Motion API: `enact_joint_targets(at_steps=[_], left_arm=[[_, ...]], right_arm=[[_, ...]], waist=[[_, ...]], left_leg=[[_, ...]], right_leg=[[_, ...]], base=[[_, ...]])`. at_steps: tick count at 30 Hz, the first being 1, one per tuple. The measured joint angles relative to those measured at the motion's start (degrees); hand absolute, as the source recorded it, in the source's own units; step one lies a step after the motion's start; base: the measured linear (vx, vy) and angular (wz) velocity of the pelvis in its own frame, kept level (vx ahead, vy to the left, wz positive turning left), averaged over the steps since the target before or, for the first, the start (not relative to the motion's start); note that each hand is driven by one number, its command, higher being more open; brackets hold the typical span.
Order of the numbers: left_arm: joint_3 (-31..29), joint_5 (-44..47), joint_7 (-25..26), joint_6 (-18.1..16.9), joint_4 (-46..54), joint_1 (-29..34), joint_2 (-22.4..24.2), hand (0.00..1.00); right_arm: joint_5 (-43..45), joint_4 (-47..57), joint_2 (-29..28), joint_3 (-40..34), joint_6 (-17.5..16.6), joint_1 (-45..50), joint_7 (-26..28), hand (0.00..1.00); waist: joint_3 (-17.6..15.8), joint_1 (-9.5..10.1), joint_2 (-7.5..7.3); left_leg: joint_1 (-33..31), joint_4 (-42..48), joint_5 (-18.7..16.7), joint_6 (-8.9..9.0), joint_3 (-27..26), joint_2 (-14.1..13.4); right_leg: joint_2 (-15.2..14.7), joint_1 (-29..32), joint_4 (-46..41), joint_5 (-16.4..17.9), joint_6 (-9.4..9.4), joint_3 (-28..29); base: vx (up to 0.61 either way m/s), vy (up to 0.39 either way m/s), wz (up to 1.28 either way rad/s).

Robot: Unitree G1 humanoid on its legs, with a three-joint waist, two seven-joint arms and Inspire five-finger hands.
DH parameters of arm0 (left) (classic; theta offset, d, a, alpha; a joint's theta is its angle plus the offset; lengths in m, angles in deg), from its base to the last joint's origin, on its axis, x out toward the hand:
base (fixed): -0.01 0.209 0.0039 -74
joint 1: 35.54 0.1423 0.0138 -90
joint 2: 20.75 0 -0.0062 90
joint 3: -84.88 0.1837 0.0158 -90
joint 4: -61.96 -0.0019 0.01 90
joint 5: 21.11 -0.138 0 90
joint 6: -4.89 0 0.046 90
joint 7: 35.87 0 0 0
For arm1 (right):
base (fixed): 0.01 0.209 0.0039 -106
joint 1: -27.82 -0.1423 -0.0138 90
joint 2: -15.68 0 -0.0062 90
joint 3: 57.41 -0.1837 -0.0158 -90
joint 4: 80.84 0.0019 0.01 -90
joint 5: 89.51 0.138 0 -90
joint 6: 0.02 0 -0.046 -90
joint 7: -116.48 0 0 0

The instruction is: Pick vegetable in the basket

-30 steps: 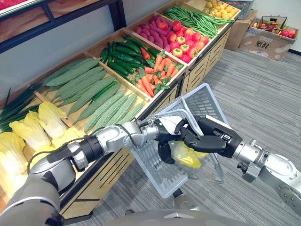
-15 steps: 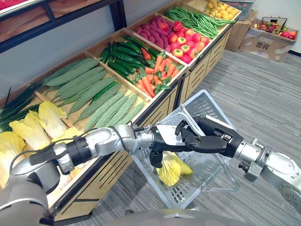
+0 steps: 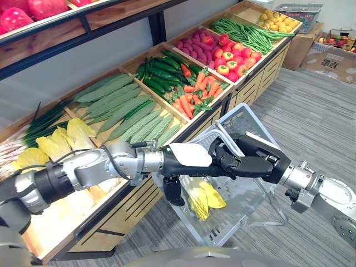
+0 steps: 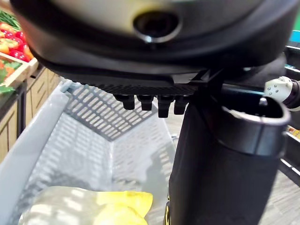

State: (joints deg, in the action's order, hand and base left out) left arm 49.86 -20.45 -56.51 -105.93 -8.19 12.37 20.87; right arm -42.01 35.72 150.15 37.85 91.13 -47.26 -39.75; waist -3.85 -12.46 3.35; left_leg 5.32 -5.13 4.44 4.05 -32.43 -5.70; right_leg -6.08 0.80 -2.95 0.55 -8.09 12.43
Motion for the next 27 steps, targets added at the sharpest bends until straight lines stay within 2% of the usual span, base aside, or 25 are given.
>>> enact_joint_targets(at_steps=[2, 4, 6, 11, 15, 22, 23, 27], left_arm=[[-2.7, 3.4, -0.8, 0.0, 2.5, 0.1, -3.9, 1.0], [-6.7, 6.4, -1.5, 0.0, 5.0, 2.7, -7.6, 1.0], [-12.9, 10.4, -3.0, 0.6, 7.6, 8.6, -10.9, 1.0], [-23.6, 15.2, -4.1, 1.6, 9.5, 19.4, -13.4, 1.0], [-28.8, 18.4, -6.5, 3.4, 10.6, 28.2, -15.2, 1.0], [-38.4, 22.2, -8.4, 5.0, 10.5, 39.4, -15.1, 1.0], [-41.6, 22.8, -8.3, 4.9, 10.1, 41.9, -14.1, 1.0], [-47.1, 23.8, -6.7, 4.9, 6.6, 45.9, -8.6, 1.0]], right_arm=[[0.0, -1.0, 0.0, 0.1, 0.1, -0.1, 0.0, 0.0], [0.0, -1.9, 0.0, 0.1, 0.8, 0.0, -0.1, 0.0], [-0.2, -3.4, 0.0, 0.6, 1.6, 0.0, 0.0, 0.0], [-2.1, -5.1, 0.0, 0.9, 2.5, 0.1, -0.2, 0.0], [-2.1, -6.1, 0.0, 0.9, 2.5, 0.1, -0.2, 0.0], [-2.2, -7.3, -2.1, 0.2, 2.5, 0.8, -0.2, 0.0], [-2.2, -8.0, -4.4, -1.4, 2.5, 2.5, -0.3, 0.0], [-2.2, -9.2, -9.8, -6.3, 2.5, 6.7, -1.4, 0.0]], waist=[[0.1, 0.23, 0.13], [0.3, 0.13, 0.29], [0.5, 0.23, 0.38], [0.7, 0.99, 0.29], [1.9, 1.26, -0.06], [3.1, 2.52, -0.99], [3.4, 3.07, -1.28], [3.9, 4.72, -1.39]], left_leg=[[0.0, 0.0, 0.1, -0.06, 0.4, 0.1], [0.0, 0.0, 0.1, -0.1, 0.9, 0.1], [0.0, 0.0, 0.5, -0.4, 1.5, 0.1], [-0.3, 0.0, 0.7, -0.43, 2.8, 0.2], [-0.9, 0.0, 0.9, -0.22, 4.5, 0.2], [-2.5, -0.1, 1.7, -0.38, 7.3, 0.3], [-2.9, -0.1, 2.2, -0.77, 8.1, 0.3], [-3.9, -0.1, 2.5, -0.72, 10.1, 0.5]], right_leg=[[-0.1, -0.2, 0.0, 0.1, 0.07, -0.4], [-0.2, -0.6, 0.1, 0.0, 0.09, -0.9], [-0.3, -0.9, 0.1, 0.1, 0.15, -1.5], [-0.6, -1.3, 0.4, 0.2, 0.37, -2.8], [-0.8, -1.8, 0.8, 0.4, 0.56, -4.6], [-1.0, -2.0, 0.9, 0.6, 0.93, -7.4], [-1.0, -2.0, 0.9, 0.6, 0.94, -8.2], [-1.3, -2.3, 1.0, 1.0, 1.47, -10.2]], base=[[-0.02, -0.025, 0.11], [0.0, -0.018, 0.14], [0.0, -0.022, 0.12], [-0.02, -0.017, 0.14], [-0.01, -0.017, 0.2], [-0.01, -0.014, 0.22], [0.0, -0.014, 0.24], [0.0, -0.006, 0.3]])
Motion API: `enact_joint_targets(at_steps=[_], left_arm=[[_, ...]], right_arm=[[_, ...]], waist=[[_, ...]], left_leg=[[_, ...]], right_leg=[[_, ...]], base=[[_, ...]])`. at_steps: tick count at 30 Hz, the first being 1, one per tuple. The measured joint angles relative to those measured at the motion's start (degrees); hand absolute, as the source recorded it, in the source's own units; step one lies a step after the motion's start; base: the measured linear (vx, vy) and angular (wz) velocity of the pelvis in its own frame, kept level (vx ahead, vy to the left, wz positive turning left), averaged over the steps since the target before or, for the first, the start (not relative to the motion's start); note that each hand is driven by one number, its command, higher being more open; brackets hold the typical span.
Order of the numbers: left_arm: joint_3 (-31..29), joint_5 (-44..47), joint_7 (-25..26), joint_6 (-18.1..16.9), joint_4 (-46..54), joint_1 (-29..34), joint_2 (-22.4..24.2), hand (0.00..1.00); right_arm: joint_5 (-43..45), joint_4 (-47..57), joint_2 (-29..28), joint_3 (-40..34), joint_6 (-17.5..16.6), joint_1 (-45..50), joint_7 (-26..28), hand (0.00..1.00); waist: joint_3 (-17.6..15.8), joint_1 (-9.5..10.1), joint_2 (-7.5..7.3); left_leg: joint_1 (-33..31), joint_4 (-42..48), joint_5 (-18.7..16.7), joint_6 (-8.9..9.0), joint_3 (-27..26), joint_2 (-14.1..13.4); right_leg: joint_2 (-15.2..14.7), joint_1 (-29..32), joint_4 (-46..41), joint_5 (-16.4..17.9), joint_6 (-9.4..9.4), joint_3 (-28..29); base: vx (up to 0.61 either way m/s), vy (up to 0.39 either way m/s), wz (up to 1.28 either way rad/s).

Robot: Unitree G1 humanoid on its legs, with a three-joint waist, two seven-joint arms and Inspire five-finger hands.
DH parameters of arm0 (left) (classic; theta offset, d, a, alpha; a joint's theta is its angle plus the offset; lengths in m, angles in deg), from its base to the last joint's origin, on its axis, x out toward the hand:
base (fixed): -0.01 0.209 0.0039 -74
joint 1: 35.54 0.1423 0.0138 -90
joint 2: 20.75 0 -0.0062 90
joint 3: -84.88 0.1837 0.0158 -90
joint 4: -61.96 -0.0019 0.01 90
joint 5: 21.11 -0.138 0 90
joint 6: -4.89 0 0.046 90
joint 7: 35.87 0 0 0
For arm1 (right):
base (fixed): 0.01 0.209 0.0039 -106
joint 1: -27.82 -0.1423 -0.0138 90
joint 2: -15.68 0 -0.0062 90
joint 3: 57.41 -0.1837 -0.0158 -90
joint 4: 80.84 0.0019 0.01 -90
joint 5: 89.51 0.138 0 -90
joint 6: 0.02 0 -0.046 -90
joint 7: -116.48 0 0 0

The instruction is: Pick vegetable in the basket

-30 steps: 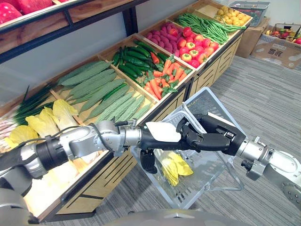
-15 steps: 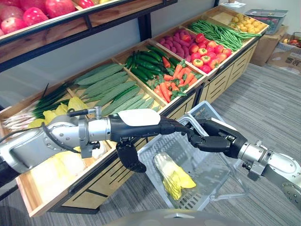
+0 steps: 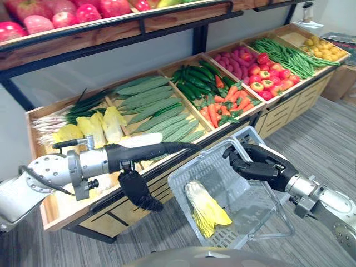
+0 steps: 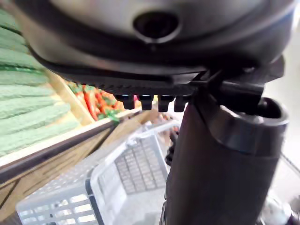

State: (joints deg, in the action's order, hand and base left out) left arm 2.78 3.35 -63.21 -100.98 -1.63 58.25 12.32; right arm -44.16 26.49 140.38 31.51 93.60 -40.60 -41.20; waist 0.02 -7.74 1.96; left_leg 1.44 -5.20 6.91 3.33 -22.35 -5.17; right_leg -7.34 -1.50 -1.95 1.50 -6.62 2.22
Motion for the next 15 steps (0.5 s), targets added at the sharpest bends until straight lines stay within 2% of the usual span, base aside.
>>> enact_joint_targets(at_steps=[4, 8, 11, 12, 14, 15], left_arm=[[-7.4, -0.1, 3.7, 0.0, -7.5, 3.3, 8.8, 1.0], [-18.2, -0.1, 9.0, 0.0, -17.1, 6.0, 16.9, 1.0], [-29.3, 0.5, 13.6, 0.1, -21.2, 8.6, 26.5, 1.0], [-30.9, 0.6, 14.2, 0.1, -21.6, 9.1, 28.1, 1.0], [-37.1, 3.0, 16.6, 0.1, -22.5, 11.5, 36.0, 1.0], [-38.6, 3.1, 17.1, 0.1, -22.6, 12.0, 37.9, 1.0]], right_arm=[[0.1, -2.7, -7.0, -6.4, 0.0, 2.5, -1.6, 0.0], [0.1, -4.2, -13.7, -11.2, -0.1, 5.2, -3.5, 0.0], [0.1, -4.8, -18.7, -13.9, -0.1, 7.6, -4.7, 0.0], [0.1, -5.1, -19.6, -14.3, -0.1, 7.6, -5.1, 0.0], [0.1, -5.9, -22.6, -16.7, -0.1, 7.8, -5.7, 0.0], [0.1, -5.9, -23.0, -17.3, -0.1, 7.8, -6.0, 0.0]], waist=[[1.0, 1.2, -0.42], [2.6, 2.02, -1.76], [3.7, 2.98, -3.21], [3.9, 3.03, -3.4], [4.2, 3.24, -3.91], [4.2, 3.34, -3.93]], left_leg=[[-1.7, 0.0, 0.4, 0.0, 2.3, 0.5], [-3.1, 0.0, 0.7, 0.07, 4.2, 0.7], [-3.9, 0.0, 0.7, 0.09, 5.4, 0.8], [-4.0, 0.0, 0.7, 0.1, 5.7, 0.9], [-4.3, 0.0, 0.7, 0.1, 6.3, 1.2], [-4.4, 0.0, 0.7, 0.1, 6.4, 1.2]], right_leg=[[-0.5, 0.4, 0.0, 0.2, 0.1, -2.4], [-0.7, 0.5, 0.1, 0.5, 0.4, -4.5], [-0.7, 0.5, 0.1, 0.9, 0.54, -5.8], [-0.7, 0.5, 0.1, 1.0, 0.57, -6.1], [-1.0, 0.5, 0.1, 1.3, 0.54, -6.7], [-1.0, 0.5, 0.1, 1.3, 0.52, -6.8]], base=[[-0.01, 0.006, 0.3], [0.02, 0.002, 0.25], [0.03, -0.007, 0.17], [0.05, -0.006, 0.19], [0.04, 0.005, 0.15], [0.03, 0.009, 0.08]])
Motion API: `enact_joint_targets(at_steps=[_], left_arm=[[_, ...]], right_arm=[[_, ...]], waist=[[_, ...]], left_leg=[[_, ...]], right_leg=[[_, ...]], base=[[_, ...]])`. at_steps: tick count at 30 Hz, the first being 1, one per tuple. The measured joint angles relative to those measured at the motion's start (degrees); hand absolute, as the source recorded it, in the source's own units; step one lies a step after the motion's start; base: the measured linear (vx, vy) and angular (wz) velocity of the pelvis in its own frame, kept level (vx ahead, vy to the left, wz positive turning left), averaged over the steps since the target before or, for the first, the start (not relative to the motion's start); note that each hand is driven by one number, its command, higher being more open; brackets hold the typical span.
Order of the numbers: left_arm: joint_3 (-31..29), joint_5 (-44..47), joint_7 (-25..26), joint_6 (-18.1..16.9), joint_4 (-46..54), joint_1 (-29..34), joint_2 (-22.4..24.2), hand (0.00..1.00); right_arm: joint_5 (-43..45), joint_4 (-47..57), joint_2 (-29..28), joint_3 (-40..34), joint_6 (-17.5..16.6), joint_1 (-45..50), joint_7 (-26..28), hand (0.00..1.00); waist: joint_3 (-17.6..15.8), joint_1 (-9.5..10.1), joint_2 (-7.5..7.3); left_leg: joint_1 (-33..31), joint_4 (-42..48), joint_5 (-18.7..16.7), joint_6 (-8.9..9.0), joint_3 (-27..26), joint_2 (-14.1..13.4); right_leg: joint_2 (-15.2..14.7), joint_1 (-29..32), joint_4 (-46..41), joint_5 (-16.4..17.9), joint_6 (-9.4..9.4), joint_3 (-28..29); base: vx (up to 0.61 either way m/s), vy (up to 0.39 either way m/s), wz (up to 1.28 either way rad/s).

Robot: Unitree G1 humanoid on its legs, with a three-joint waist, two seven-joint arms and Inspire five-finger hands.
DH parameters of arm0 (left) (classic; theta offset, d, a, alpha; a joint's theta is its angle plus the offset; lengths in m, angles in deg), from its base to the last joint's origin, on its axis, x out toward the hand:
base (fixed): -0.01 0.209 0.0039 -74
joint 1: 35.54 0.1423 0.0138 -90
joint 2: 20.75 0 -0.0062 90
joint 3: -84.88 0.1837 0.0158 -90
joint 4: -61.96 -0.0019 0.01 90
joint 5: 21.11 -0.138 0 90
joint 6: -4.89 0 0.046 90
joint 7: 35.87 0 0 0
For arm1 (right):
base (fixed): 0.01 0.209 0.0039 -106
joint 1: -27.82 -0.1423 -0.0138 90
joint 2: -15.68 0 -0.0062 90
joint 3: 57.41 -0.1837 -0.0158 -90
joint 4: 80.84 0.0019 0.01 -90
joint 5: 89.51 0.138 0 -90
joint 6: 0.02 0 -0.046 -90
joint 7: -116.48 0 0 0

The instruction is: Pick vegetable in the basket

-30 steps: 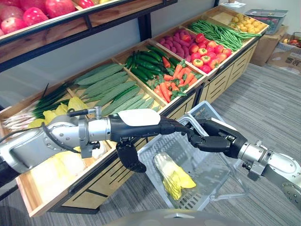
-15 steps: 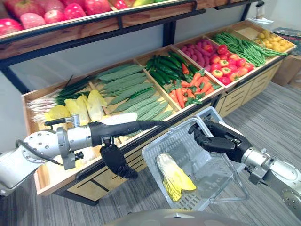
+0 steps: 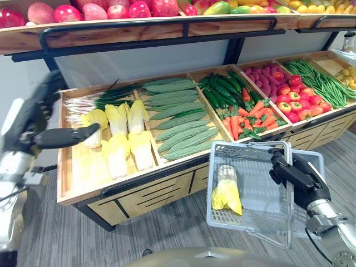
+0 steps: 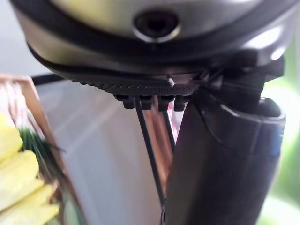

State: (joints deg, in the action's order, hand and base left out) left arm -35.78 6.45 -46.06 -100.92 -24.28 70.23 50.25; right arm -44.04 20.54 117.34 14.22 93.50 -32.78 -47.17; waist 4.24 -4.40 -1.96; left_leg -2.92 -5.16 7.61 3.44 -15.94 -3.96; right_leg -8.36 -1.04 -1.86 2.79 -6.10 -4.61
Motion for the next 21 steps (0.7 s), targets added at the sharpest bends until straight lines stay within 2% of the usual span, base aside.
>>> enact_joint_targets(at_steps=[3, 4, 8, 11, 13, 14, 16, 21], left_arm=[[-6.4, 1.6, 3.6, 0.0, -3.3, 0.6, 9.1, 1.0], [-7.4, 1.6, 4.8, 0.0, -4.0, 0.6, 10.5, 1.0], [-16.6, 1.1, 14.2, -0.2, -8.1, 0.6, 22.1, 1.0], [-21.0, 1.3, 20.5, -0.3, -13.7, 0.4, 25.3, 1.0], [-23.8, 1.8, 26.4, -0.8, -21.4, 0.5, 27.2, 1.0], [-24.6, 2.1, 27.5, -1.0, -23.7, 0.5, 27.7, 1.0], [-27.2, 9.5, 31.2, -1.8, -32.4, 0.5, 30.1, 1.0], [-27.6, 17.3, 32.6, -1.0, -48.3, 0.4, 34.0, 1.0]], right_arm=[[0.0, 0.0, -1.5, -1.6, -0.1, 0.0, -1.2, 0.0], [0.0, 0.0, -1.6, -1.6, -0.1, 0.0, -1.2, 0.0], [0.5, 0.0, -5.0, -2.2, -0.2, -0.1, -2.0, 0.0], [0.5, -0.1, -7.0, -2.2, -0.4, -0.8, -3.2, 0.0], [1.2, -0.3, -9.1, -1.6, -1.6, -1.0, -4.3, 0.0], [1.8, -0.3, -9.7, -1.4, -1.9, -1.0, -4.6, 0.0], [3.3, -0.4, -11.7, 0.5, -3.4, -1.1, -6.5, 0.0], [6.4, -0.8, -15.8, 3.9, -6.4, -0.9, -9.3, 0.0]], waist=[[-0.1, 0.82, 0.09], [-0.1, 0.89, 0.13], [-0.3, 0.78, 0.06], [-0.6, 0.64, -0.18], [-1.2, 0.51, -0.63], [-1.4, 0.37, -0.64], [-2.3, -0.37, -1.09], [-3.6, -0.93, -2.77]], left_leg=[[-0.1, 0.0, 0.0, 0.0, 0.2, 0.2], [-0.1, 0.0, 0.0, 0.0, 0.2, 0.2], [-0.4, 0.0, 0.0, 0.02, 0.8, 0.4], [-0.4, 0.0, 0.0, 0.02, 0.9, 0.4], [-0.5, 0.0, 0.0, 0.03, 1.2, 0.4], [-0.5, 0.0, 0.0, 0.03, 1.4, 0.4], [-0.6, 0.0, 0.0, 0.04, 1.5, 0.5], [-0.6, 0.0, -0.3, -0.21, 1.8, 0.8]], right_leg=[[-0.2, 0.0, 0.0, 0.0, -0.03, -0.2], [-0.2, 0.0, 0.0, 0.0, -0.04, -0.2], [-0.5, -0.1, -0.1, 0.1, -0.05, -0.8], [-0.5, -0.1, -0.1, 0.1, -0.05, -1.1], [-0.6, -0.2, -0.1, 0.2, -0.06, -1.3], [-0.6, -0.2, -0.1, 0.2, -0.09, -1.4], [-0.8, -0.2, -0.2, 0.3, -0.24, -1.6], [-1.5, 0.0, -1.2, 0.6, -0.35, -1.8]], base=[[0.01, 0.005, 0.01], [0.0, 0.017, 0.03], [0.0, 0.02, 0.06], [0.0, 0.008, 0.03], [0.01, 0.009, 0.05], [0.01, 0.01, 0.06], [0.01, 0.011, 0.04], [0.0, 0.023, 0.04]])
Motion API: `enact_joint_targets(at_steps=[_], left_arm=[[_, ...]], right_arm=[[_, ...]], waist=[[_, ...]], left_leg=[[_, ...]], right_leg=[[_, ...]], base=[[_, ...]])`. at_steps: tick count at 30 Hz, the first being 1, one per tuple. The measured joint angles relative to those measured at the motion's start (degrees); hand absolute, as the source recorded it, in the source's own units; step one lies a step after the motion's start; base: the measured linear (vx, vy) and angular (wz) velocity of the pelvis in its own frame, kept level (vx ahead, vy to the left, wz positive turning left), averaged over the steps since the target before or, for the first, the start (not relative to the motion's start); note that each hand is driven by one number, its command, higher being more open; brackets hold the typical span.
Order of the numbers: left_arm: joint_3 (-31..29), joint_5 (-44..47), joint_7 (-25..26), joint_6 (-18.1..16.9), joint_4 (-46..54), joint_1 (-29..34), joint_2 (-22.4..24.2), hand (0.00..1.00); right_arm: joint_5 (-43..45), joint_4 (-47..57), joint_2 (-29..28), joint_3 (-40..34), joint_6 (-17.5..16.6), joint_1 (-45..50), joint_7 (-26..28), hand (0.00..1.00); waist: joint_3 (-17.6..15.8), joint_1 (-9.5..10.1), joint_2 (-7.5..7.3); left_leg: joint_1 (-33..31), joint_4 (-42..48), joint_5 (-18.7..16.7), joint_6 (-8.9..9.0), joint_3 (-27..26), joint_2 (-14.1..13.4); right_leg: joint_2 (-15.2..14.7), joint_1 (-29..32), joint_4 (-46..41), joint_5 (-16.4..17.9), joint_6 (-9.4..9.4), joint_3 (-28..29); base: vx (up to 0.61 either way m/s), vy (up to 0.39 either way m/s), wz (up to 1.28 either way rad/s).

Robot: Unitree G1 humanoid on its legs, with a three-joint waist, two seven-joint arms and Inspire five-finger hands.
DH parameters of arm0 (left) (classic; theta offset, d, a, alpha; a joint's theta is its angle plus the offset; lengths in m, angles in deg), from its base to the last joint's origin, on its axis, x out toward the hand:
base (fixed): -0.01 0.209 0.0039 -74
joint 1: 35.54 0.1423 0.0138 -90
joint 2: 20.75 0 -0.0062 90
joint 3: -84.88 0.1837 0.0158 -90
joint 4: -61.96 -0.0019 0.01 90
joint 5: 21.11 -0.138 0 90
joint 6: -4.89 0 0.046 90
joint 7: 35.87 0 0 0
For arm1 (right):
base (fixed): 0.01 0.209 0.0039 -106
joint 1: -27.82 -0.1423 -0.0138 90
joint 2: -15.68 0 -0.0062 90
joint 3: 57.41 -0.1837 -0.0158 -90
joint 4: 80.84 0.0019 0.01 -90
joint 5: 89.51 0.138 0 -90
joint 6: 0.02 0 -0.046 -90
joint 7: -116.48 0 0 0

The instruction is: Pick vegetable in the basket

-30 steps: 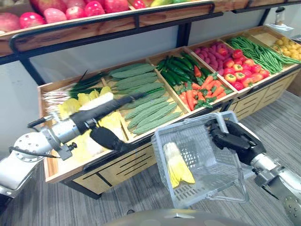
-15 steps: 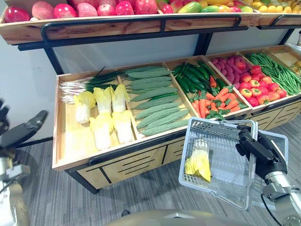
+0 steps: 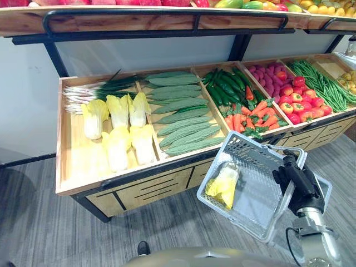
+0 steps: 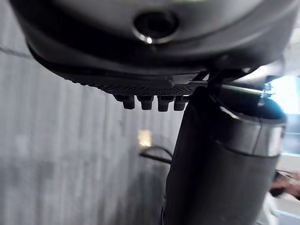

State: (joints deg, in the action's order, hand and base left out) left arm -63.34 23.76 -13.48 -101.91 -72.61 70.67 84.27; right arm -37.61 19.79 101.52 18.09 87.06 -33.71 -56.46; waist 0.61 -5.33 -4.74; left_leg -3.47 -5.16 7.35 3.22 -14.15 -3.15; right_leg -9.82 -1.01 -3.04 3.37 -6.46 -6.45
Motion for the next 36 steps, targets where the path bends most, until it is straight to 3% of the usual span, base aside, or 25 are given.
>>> enact_joint_targets(at_steps=[3, 7, 9, 10, 11, 12, 13, 14, 15, 18, 21, 26, 28, 36], left_arm=[[6.7, -1.8, -1.6, 3.4, -8.6, 0.2, 1.4, 1.0], [15.5, -5.1, -6.0, 6.0, -11.7, -0.1, 1.6, 1.0], [21.3, -6.0, -7.8, 6.7, -12.3, -0.7, 1.7, 1.0], [23.4, -8.0, -8.6, 7.2, -12.5, -1.0, 1.6, 1.0], [25.9, -10.3, -9.5, 7.3, -13.3, -1.9, 1.3, 1.0], [27.4, -11.9, -10.1, 7.9, -14.1, -2.5, 1.5, 1.0], [29.9, -12.8, -10.5, 8.3, -14.6, -2.2, 2.4, 1.0], [31.3, -13.9, -11.3, 8.5, -15.6, -2.4, 1.9, 1.0], [34.1, -14.7, -11.6, 8.3, -15.6, -2.7, 1.0, 1.0], [38.1, -18.8, -13.4, 8.3, -15.6, -3.5, -0.5, 1.0], [40.6, -20.5, -14.5, 8.4, -15.7, -3.4, -0.8, 1.0], [42.7, -20.8, -15.4, 8.5, -15.7, -3.0, -1.8, 1.0], [43.5, -20.8, -15.8, 8.5, -15.8, -3.0, -2.7, 1.0], [44.3, -20.8, -16.4, 8.5, -15.7, -3.7, -3.4, 1.0]], right_arm=[[0.6, -1.2, -0.9, 2.6, -4.1, 0.0, -0.6, 0.0], [0.3, -1.6, -1.1, 5.5, -5.5, -0.1, -1.5, 0.0], [0.2, -1.6, -1.1, 7.0, -5.9, -0.3, -1.6, 0.0], [0.2, -1.6, -1.3, 7.5, -6.0, -0.2, -1.9, 0.0], [0.2, -2.2, -2.9, 8.2, -6.5, -0.1, -2.4, 0.0], [0.2, -2.8, -3.6, 8.3, -6.5, -0.5, -2.9, 0.0], [0.2, -2.9, -2.9, 8.5, -6.5, -0.3, -3.1, 0.0], [0.1, -4.5, -3.7, 9.2, -6.3, -0.6, -3.5, 0.0], [0.1, -5.4, -4.3, 10.3, -5.7, 0.0, -4.2, 0.0], [0.1, -6.7, -5.3, 13.2, -4.0, 0.0, -5.5, 0.0], [-1.5, -6.7, -5.5, 14.1, -3.8, -1.2, -5.5, 0.0], [-2.2, -6.7, -5.5, 14.4, -3.8, -3.6, -5.5, 0.0], [-2.1, -6.7, -5.6, 14.3, -3.8, -3.7, -5.6, 0.0], [-2.1, -6.7, -5.9, 13.8, -3.8, -3.3, -5.6, 0.0]], waist=[[-0.2, 0.1, 0.02], [-0.9, 0.19, 0.34], [-2.2, 0.34, 1.18], [-2.8, 0.29, 1.26], [-3.0, -0.25, -1.31], [-3.9, 0.45, -0.46], [-4.6, 0.85, 1.65], [-4.7, 0.75, 2.88], [-4.6, 0.51, 2.13], [-5.0, 0.71, 2.6], [-5.1, 1.79, 3.53], [-4.9, 2.24, 3.7], [-5.2, 2.08, 3.0], [-5.5, 2.13, 2.59]], left_leg=[[0.2, 0.0, -0.1, 0.14, 1.0, 0.7], [0.4, 0.0, -0.2, 0.34, 1.5, 0.6], [0.4, 0.0, -0.6, 0.81, 1.5, 0.7], [0.3, 0.0, -1.5, 2.15, 1.4, 0.8], [-0.3, 2.1, -2.4, 1.78, 0.9, 2.0], [-1.4, 10.0, -2.9, -1.6, 2.2, 2.2], [-1.0, 11.7, -8.9, -0.52, 3.7, 0.8], [-0.9, 10.5, -9.0, -0.99, 3.1, 0.8], [0.0, 7.9, -8.3, -0.42, 2.6, 0.9], [2.4, 2.3, -5.4, -0.23, 2.1, 1.7], [4.1, 0.1, -4.1, -0.09, 1.9, 1.4], [5.9, 0.3, -4.0, 0.09, 0.1, -0.1], [6.7, 0.4, -4.4, 0.51, -1.1, -0.7], [7.3, 2.9, -7.1, 1.13, -2.6, -1.8]], right_leg=[[-0.3, 0.0, -1.1, 0.4, 0.36, -0.4], [-0.3, 0.0, -1.9, 0.9, 0.57, -1.2], [-0.2, 0.1, -1.9, 1.2, 1.2, -1.6], [-0.4, 0.2, -1.8, 1.3, 1.42, -1.6], [-2.7, 1.1, -1.5, 1.7, 2.08, -1.2], [-3.4, 1.2, -1.7, 1.6, 1.95, -1.1], [-1.4, 0.9, -0.9, 1.7, 1.99, -1.2], [-1.4, 0.8, -0.6, 1.1, 1.17, -0.5], [-1.4, 0.8, -1.0, 1.0, 1.5, -1.1], [-1.4, 1.1, -0.2, 0.4, 0.53, -1.0], [-0.9, 0.9, -0.3, 0.2, 0.28, -0.7], [0.8, 0.6, -0.9, -0.7, -0.97, 1.5], [1.8, 0.2, -0.8, -0.7, -0.98, 2.3], [2.3, -0.2, -1.0, -0.7, -0.97, 3.8]], base=[[-0.01, 0.04, 0.1], [-0.04, 0.024, 0.03], [-0.04, 0.022, -0.05], [-0.04, 0.05, -0.07], [-0.02, 0.101, -0.3], [0.05, 0.082, -0.53], [0.08, 0.065, -0.63], [0.06, 0.02, -0.39], [0.03, 0.016, -0.15], [0.05, -0.023, 0.06], [0.08, -0.039, -0.06], [0.14, -0.064, -0.23], [0.13, -0.058, -0.31], [0.03, -0.018, -0.14]])
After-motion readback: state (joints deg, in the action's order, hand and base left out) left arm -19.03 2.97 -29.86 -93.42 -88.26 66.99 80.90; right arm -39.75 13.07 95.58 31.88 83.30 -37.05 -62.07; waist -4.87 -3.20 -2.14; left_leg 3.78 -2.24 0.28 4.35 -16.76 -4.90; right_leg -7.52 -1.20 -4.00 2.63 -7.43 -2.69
